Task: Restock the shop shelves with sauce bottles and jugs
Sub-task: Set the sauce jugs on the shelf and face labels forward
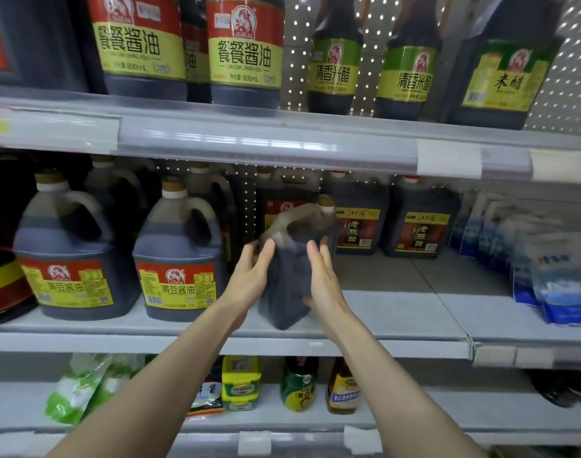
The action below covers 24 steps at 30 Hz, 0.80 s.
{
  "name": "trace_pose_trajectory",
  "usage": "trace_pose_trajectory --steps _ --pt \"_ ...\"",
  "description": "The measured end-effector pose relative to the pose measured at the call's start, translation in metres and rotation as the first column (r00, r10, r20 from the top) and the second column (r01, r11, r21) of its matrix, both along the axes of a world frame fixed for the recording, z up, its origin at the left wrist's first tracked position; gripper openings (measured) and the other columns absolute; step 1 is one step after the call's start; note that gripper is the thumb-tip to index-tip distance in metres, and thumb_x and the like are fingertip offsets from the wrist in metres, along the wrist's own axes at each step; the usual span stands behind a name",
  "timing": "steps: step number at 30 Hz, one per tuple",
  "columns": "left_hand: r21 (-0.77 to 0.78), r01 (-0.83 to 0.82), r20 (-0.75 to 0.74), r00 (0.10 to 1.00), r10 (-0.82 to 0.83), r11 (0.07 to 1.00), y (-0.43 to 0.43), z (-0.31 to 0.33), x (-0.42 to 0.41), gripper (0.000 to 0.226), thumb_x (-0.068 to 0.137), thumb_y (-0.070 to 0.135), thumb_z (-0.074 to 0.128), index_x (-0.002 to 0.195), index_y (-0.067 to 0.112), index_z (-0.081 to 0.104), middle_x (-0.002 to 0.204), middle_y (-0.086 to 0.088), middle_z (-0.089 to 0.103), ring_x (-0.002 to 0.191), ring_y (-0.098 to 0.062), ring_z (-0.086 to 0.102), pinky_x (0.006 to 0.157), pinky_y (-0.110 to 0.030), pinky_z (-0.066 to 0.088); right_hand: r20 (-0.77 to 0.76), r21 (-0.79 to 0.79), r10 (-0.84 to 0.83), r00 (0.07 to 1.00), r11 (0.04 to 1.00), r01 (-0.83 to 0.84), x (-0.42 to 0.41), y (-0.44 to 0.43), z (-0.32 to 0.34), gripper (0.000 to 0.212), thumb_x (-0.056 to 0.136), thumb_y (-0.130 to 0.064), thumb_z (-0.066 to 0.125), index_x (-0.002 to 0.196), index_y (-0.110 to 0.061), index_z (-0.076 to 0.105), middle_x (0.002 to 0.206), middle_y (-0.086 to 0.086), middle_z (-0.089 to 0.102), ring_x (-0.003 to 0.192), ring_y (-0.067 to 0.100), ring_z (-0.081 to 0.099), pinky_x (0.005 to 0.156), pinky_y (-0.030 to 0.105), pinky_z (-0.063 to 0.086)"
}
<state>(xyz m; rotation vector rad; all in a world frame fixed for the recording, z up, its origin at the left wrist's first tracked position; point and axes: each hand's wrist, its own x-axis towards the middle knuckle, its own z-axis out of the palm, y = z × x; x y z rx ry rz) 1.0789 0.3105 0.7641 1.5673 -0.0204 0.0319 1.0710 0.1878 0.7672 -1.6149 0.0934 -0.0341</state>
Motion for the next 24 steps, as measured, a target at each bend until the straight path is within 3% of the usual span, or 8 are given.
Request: trace_pose_trajectory --steps 4,7,9,11,13,16,22,24 --pt "0.057 -0.045 0.059 0.997 0.042 0.997 -0.001 -0.008 -0.015 0.049 0.094 0.049 0.047 0.136 0.026 0.038 0.13 0.002 0.054 0.12 -0.013 0.051 0.102 -0.032 0.043 -0.013 -0.004 0.059 0.998 0.998 -0.059 0.003 0.002 0.008 0.077 0.084 -0.071 0.046 0.149 -0.048 0.011 0.159 -0.007 0.018 0.144 0.023 0.023 0.115 0.051 0.025" --pt "0.07 -0.045 0.1 0.994 0.038 0.997 -0.002 -0.008 -0.028 0.045 0.095 0.04 0.049 0.135 0.022 0.039 0.13 0.004 0.052 0.119 -0.005 0.049 0.082 -0.009 0.041 -0.019 -0.005 0.085 0.996 0.996 -0.085 0.006 0.005 0.012 0.105 0.058 -0.088 0.054 0.148 -0.045 0.022 0.157 -0.004 0.026 0.142 0.022 0.028 0.116 0.049 0.024" --pt "0.079 -0.034 0.094 0.995 0.027 0.996 0.003 -0.008 -0.031 0.034 0.096 0.039 0.048 0.127 0.027 0.042 0.129 0.005 0.053 0.116 -0.004 0.05 0.079 -0.009 0.041 -0.031 0.009 0.068 0.997 0.998 -0.067 0.006 0.008 0.014 0.117 0.046 -0.095 0.053 0.147 -0.043 0.027 0.157 -0.002 0.027 0.142 0.023 0.029 0.116 0.051 0.024" --pt "0.098 -0.012 0.08 0.997 0.004 0.995 0.01 -0.004 -0.028 0.031 0.097 0.043 0.044 0.125 0.032 0.044 0.131 0.005 0.054 0.118 -0.008 0.051 0.089 -0.022 0.043 -0.022 -0.023 0.036 0.999 0.999 -0.036 -0.001 0.014 0.018 0.102 0.064 -0.084 0.053 0.15 -0.036 0.025 0.158 -0.002 0.022 0.143 0.025 0.026 0.116 0.049 0.023" --pt "0.105 0.008 0.064 0.998 -0.015 0.994 0.015 -0.001 -0.023 0.04 0.098 0.046 0.039 0.136 0.033 0.04 0.138 0.009 0.048 0.126 -0.01 0.046 0.103 -0.034 0.04 0.017 -0.043 -0.01 1.0 0.999 0.011 -0.003 0.016 0.012 0.082 0.083 -0.065 0.052 0.151 -0.032 0.02 0.158 -0.003 0.02 0.143 0.025 0.025 0.112 0.045 0.025" --pt "0.06 0.038 0.049 0.998 -0.041 0.997 0.011 0.0 -0.02 0.053 0.098 0.049 0.035 0.148 0.033 0.028 0.148 0.012 0.036 0.137 -0.009 0.032 0.115 -0.042 0.029 0.073 -0.056 -0.066 0.995 0.996 0.07 -0.002 0.015 0.005 0.075 0.088 -0.058 0.054 0.15 -0.029 0.024 0.156 -0.002 0.028 0.141 0.023 0.029 0.11 0.041 0.029" --pt "-0.023 -0.005 0.068 0.998 0.007 1.0 -0.011 -0.002 -0.026 0.053 0.1 0.042 0.037 0.15 0.027 0.027 0.151 0.01 0.033 0.139 -0.007 0.028 0.116 -0.033 0.025 0.122 -0.066 -0.044 0.992 0.996 0.053 0.004 0.0 0.007 0.064 0.089 -0.051 0.056 0.144 -0.024 0.039 0.143 -0.004 0.045 0.13 0.015 0.041 0.103 0.03 0.035" --pt "-0.024 0.01 0.087 0.996 -0.008 1.0 -0.022 -0.003 -0.028 0.055 0.099 0.043 0.039 0.15 0.026 0.026 0.151 0.011 0.032 0.138 -0.004 0.027 0.112 -0.023 0.023 0.089 -0.027 -0.03 0.996 0.999 0.032 0.006 -0.011 0.009 0.058 0.09 -0.051 0.055 0.141 -0.025 0.043 0.134 -0.006 0.05 0.128 0.014 0.042 0.104 0.03 0.035"
